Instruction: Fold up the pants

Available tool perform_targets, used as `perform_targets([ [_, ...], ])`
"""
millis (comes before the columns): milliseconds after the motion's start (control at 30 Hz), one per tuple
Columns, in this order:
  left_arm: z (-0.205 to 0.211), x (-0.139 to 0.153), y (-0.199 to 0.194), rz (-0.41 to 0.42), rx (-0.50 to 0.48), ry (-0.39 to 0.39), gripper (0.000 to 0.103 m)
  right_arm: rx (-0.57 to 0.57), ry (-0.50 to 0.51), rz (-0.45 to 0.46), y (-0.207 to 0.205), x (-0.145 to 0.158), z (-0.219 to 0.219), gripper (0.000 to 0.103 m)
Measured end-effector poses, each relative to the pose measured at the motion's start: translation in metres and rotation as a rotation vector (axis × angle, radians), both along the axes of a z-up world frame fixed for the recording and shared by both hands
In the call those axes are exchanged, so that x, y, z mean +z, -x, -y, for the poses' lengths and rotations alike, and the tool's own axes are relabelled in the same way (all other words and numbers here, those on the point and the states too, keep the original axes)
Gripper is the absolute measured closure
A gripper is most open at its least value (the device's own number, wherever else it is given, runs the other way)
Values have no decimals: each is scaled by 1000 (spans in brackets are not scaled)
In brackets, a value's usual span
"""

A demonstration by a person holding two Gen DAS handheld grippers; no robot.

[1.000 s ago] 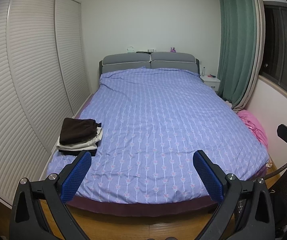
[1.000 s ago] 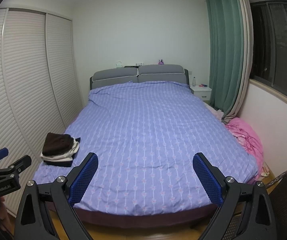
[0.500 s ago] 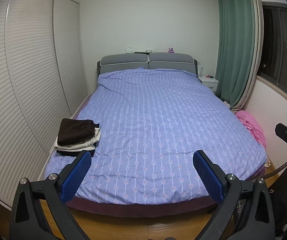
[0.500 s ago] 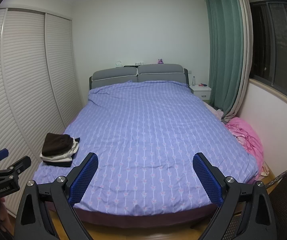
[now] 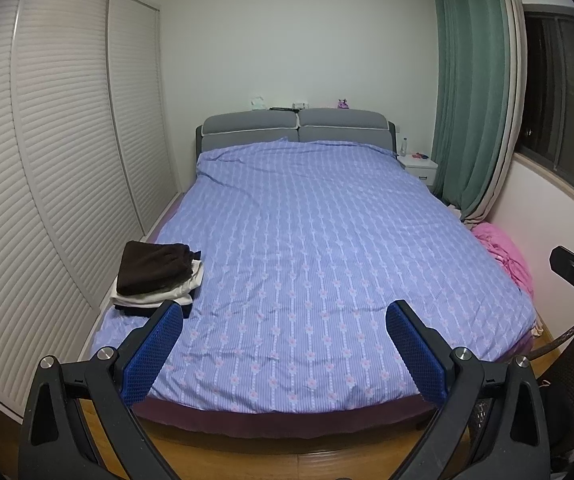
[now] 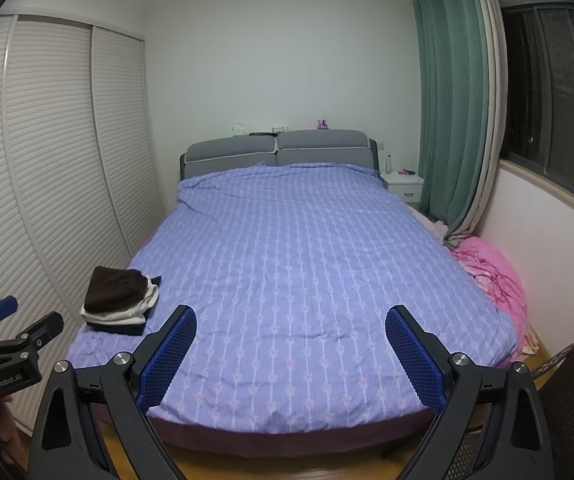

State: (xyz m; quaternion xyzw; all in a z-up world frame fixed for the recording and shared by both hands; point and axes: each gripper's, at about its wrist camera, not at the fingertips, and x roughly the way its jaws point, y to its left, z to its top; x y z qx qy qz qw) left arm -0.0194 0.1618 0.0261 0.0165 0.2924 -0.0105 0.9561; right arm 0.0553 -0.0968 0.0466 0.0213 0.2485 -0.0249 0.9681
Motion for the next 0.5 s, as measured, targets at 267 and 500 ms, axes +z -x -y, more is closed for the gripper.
perform_targets([
  [267,1,0,-5,-4,-9,4,0,-2,2,1,-3,0,2,7],
  [500,0,-1,-9,-13,-12,23,0,-3,8,6,-6,0,3,7],
])
